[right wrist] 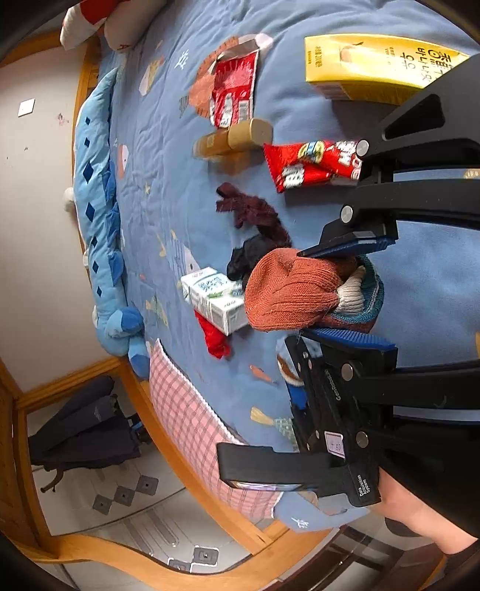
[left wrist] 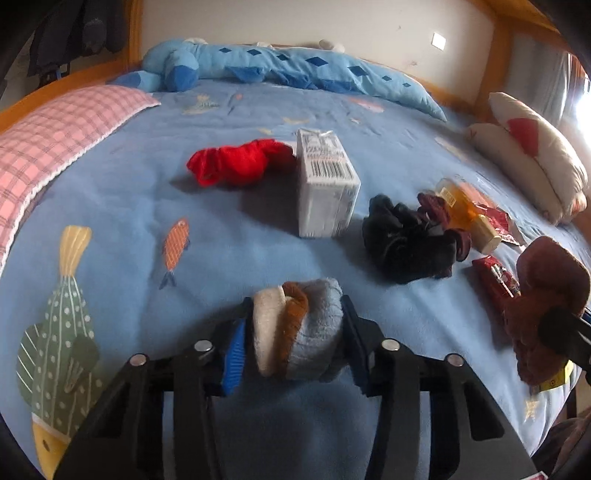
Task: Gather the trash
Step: 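Grasp the orange knit sock with the right tool while the left tool grasps the grey sock, then carry both socks over the yellow bucket with both tools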
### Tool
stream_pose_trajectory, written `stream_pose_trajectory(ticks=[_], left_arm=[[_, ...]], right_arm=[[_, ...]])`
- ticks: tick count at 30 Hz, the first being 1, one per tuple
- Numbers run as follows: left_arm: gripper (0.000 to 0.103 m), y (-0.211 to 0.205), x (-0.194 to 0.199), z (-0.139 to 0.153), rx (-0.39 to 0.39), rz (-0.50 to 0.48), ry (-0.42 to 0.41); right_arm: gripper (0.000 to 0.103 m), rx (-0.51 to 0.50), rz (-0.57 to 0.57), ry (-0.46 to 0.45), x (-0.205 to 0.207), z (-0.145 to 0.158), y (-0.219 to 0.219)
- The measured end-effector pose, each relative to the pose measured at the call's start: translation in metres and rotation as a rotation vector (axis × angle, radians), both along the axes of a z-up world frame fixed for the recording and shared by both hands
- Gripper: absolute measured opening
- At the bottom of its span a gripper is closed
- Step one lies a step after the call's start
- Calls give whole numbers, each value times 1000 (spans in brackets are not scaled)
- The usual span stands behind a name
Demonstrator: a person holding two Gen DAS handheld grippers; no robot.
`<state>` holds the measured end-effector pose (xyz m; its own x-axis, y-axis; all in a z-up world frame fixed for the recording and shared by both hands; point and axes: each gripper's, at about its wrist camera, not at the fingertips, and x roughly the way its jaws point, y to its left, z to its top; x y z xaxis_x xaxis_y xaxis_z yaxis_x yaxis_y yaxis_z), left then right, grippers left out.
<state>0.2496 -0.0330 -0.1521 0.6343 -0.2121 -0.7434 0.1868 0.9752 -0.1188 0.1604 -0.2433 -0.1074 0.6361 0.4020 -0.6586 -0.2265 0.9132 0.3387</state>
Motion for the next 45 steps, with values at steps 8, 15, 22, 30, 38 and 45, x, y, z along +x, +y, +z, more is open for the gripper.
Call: stream_pose_trajectory(ticks=[8, 15, 22, 30, 38, 45], left_arm=[[41, 3, -29, 26, -92, -48, -27], [41, -11, -73, 52, -141, -129, -55], [41, -41, -115, 64, -177, -253, -50], [41, -103, -163, 72, -211, -449, -34], [41, -163, -202, 77, -209, -622, -18], [41, -217, -242, 80, -191, -785, -15]], right_arm=[[34, 35, -9, 8, -12, 3, -12], [34, 62, -60, -7, -41, 13, -29], [34, 66, -112, -13, -96, 29, -57], [34, 15, -195, -30, -161, 48, -95], [34, -5, -303, -31, -221, 59, -136], [34, -32, -437, -31, -276, 68, -176]])
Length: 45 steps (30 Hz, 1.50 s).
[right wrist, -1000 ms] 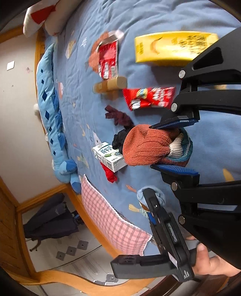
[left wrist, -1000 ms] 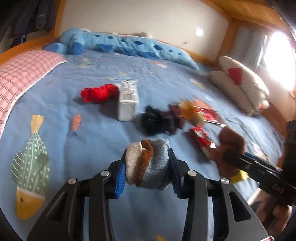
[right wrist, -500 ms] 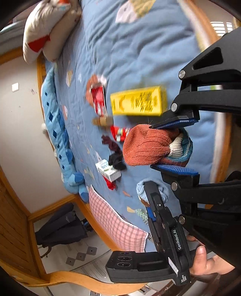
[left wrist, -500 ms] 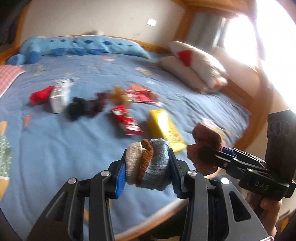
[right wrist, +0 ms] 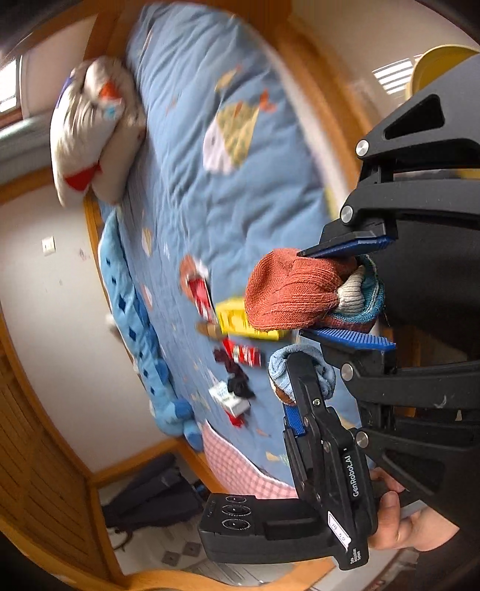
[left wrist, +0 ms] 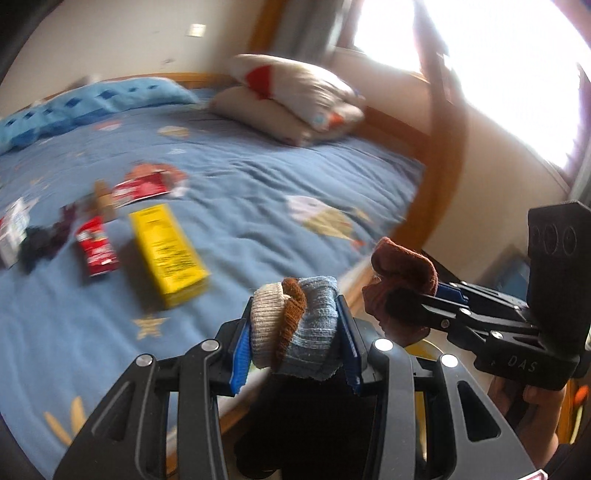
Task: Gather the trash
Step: 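Carry both socks over the yellow bucket with both tools, then open both tools to drop the socks into the bucket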
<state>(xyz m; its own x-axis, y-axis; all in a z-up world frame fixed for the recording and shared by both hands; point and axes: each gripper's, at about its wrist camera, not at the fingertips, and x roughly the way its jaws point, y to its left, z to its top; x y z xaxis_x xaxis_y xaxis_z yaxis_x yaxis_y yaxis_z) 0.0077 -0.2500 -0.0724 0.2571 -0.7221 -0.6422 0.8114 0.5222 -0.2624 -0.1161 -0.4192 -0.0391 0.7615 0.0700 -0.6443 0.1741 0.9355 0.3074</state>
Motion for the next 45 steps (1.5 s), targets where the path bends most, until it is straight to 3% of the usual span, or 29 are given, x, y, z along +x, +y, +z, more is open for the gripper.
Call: stream_pose_trajectory(ticks=[11, 24, 34, 36, 37, 39, 40, 45], left_arm=[[41, -75, -66, -7, 33, -239, 14], [41, -146, -138, -58, 156, -469, 120], [41, -172, -168, -88, 222, -566, 155], [42, -174, -170, -91, 215, -585, 172], [44, -174, -169, -92, 211, -591, 179], [61, -174, -165, -94, 210, -581, 191], [76, -174, -163, -95, 210, -572, 191], [79, -171, -154, -94, 220, -543, 168]], right_arm=[[34, -33, -198, 54, -89, -5, -47], [34, -4, -418, 167, -190, -32, -80], [35, 14, -501, 231, -224, -48, -90], [42, 19, -513, 241, -227, -50, -93], [44, 26, -529, 243, -229, -50, -96], [45, 33, -539, 243, -233, -52, -99], [45, 34, -544, 246, -235, -52, -100], [45, 19, -546, 251, -234, -52, -100]])
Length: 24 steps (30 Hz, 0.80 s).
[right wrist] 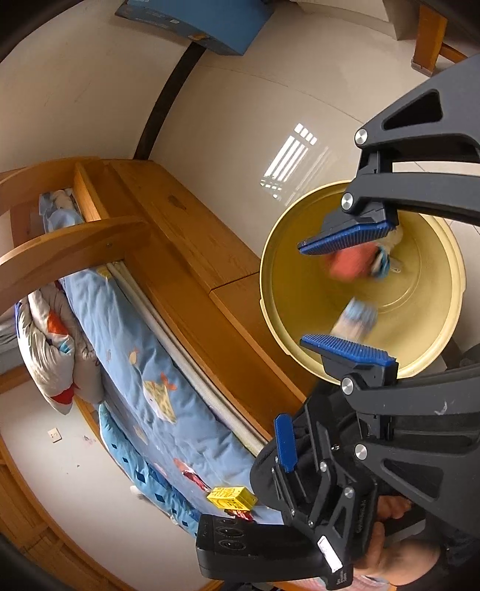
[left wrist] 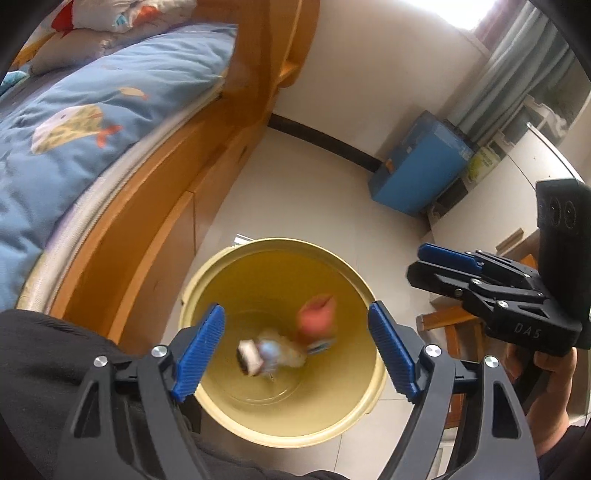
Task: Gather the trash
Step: 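Open both tools to drop the socks into the bucket, then move both tools back toward the yellow carton and red wrapper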
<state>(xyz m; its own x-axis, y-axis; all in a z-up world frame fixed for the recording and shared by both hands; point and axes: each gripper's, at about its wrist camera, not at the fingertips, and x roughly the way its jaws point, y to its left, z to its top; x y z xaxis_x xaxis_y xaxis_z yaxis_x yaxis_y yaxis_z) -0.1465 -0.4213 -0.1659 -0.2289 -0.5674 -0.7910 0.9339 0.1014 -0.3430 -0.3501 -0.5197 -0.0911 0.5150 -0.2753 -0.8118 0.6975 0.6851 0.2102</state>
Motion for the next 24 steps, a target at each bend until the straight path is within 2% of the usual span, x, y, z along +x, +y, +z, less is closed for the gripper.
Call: stream_pose_trajectory(ticks=[12, 19, 24], left_arm=[[79, 11, 9, 11, -28, 28, -24], [80, 39, 37, 37, -97, 133, -79], [81, 71, 73, 55, -134, 259, -120]], right_arm=[[45, 1, 42, -15, 13, 6, 6], [45, -37, 135, -78, 50, 22, 20], [45, -27, 221, -147, 93, 32, 34]])
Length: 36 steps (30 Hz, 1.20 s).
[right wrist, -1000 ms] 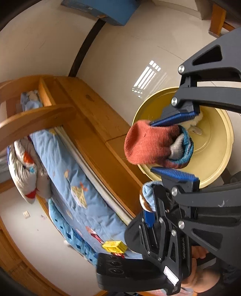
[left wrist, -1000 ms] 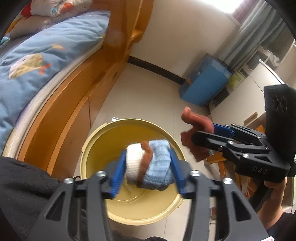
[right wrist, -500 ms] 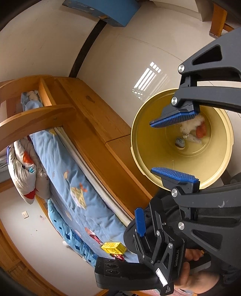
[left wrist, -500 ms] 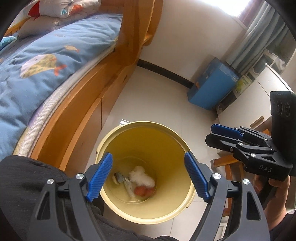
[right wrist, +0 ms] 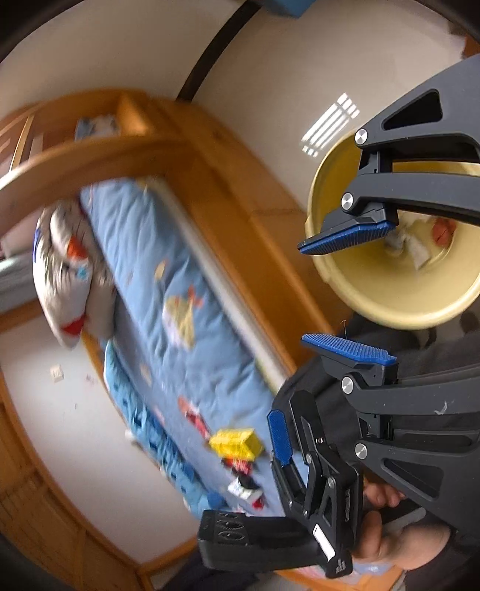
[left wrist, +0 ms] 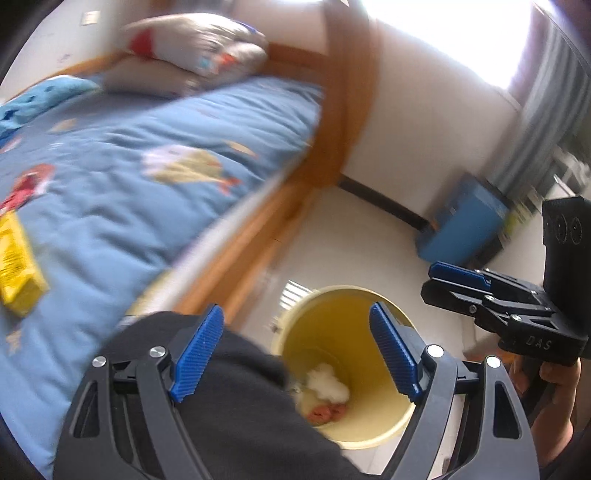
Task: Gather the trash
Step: 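Move both tools back toward the yellow carton and red wrapper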
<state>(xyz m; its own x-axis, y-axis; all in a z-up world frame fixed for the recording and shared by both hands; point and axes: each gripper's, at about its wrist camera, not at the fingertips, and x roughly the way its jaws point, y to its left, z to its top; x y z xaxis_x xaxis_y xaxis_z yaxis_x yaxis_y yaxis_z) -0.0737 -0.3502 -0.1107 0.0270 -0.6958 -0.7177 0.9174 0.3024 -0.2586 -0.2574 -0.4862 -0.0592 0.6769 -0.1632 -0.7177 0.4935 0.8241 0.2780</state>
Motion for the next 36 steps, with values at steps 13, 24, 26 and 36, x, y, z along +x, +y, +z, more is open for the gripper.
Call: stream_pose_trajectory(ticks=[13, 24, 26, 36], left_arm=[[82, 101, 84, 37, -64, 364, -129], [89, 172, 144, 43, -79, 623, -149], [94, 183, 153, 41, -77, 668, -145], [98, 208, 193, 29, -57, 786, -141]], right_arm=[[45, -15, 303, -118, 139, 25, 65], [45, -5, 481, -126, 229, 24, 110], [47, -8, 505, -122, 245, 22, 117], [52, -28, 534, -80, 295, 0, 129]])
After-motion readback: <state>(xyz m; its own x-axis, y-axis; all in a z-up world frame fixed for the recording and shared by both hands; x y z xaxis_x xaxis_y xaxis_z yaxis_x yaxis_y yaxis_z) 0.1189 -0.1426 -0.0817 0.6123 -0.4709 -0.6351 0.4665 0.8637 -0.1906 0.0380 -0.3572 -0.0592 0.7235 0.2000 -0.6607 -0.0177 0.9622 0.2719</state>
